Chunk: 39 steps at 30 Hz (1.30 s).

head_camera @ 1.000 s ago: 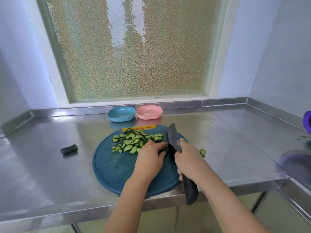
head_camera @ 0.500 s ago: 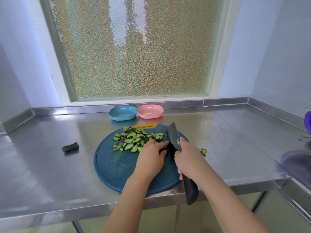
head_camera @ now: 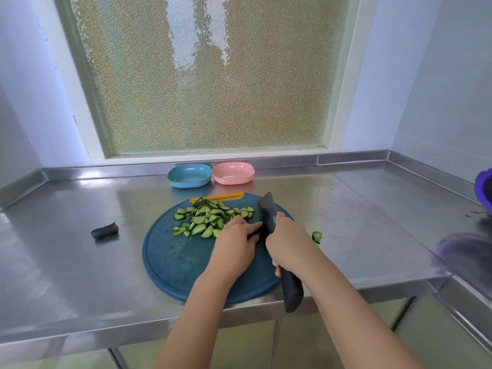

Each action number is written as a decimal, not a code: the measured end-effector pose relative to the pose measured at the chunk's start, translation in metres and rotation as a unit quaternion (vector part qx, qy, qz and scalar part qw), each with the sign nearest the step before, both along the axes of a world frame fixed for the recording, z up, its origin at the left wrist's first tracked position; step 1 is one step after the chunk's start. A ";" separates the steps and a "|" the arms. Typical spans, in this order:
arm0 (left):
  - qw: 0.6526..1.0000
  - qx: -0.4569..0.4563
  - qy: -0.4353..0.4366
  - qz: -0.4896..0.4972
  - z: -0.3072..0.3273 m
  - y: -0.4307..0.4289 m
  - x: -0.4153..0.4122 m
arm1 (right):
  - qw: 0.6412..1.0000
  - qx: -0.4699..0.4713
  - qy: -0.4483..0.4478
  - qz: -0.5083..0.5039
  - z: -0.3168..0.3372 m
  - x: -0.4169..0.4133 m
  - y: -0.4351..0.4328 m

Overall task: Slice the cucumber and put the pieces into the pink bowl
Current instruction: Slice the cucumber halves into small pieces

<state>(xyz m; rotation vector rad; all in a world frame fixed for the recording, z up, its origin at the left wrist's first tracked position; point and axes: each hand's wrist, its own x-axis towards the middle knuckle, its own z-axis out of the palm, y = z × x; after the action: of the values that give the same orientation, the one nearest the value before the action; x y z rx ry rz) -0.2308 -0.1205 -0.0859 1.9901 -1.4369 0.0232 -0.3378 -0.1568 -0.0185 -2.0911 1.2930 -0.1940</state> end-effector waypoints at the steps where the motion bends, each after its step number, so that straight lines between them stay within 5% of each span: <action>1: 1.000 -0.001 0.000 0.000 0.000 0.000 0.000 | 1.000 0.003 -0.001 0.000 -0.001 0.000 -0.001; 23: 0.994 -0.030 0.107 0.017 0.009 0.008 -0.004 | 0.989 -0.019 -0.145 -0.033 -0.023 -0.011 0.010; 39: 0.999 -0.009 0.030 0.019 0.005 0.003 -0.003 | 0.995 -0.093 0.010 -0.021 -0.023 0.010 0.021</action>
<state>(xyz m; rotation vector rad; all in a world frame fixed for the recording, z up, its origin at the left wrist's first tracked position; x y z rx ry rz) -0.2333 -0.1179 -0.0812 1.9858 -1.3558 -0.0066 -0.3275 -0.1353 -0.0419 -2.2277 1.3770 -0.3233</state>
